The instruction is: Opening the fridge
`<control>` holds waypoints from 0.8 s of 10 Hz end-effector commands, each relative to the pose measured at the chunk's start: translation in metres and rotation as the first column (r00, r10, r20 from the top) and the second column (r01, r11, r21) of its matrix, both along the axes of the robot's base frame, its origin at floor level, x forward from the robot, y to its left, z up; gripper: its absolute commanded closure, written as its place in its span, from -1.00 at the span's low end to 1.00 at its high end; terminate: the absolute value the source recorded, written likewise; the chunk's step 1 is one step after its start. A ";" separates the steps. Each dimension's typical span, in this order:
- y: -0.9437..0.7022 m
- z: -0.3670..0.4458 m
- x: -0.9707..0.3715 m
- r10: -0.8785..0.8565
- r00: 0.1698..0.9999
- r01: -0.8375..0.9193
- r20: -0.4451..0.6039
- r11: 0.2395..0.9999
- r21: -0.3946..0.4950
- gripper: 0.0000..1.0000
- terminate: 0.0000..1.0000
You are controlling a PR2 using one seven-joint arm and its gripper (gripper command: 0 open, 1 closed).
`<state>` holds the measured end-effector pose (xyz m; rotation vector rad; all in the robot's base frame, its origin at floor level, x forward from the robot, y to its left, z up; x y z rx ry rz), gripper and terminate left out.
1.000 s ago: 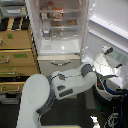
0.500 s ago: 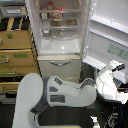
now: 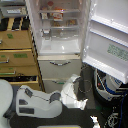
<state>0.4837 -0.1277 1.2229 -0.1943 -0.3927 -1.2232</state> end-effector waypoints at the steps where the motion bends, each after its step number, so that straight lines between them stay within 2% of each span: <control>1: 0.411 -0.235 0.000 0.467 0.864 -0.478 -0.187 0.878 -0.017 -1.00 -1.00; 3: 0.433 -0.251 -0.006 0.511 0.846 -0.512 -0.151 0.858 0.035 -1.00 -1.00; 7: 0.458 -0.260 0.003 0.582 0.803 -0.578 -0.131 0.813 0.068 -1.00 -1.00; 8: 0.456 -0.263 0.004 0.591 0.798 -0.587 -0.118 0.807 0.068 -1.00 1.00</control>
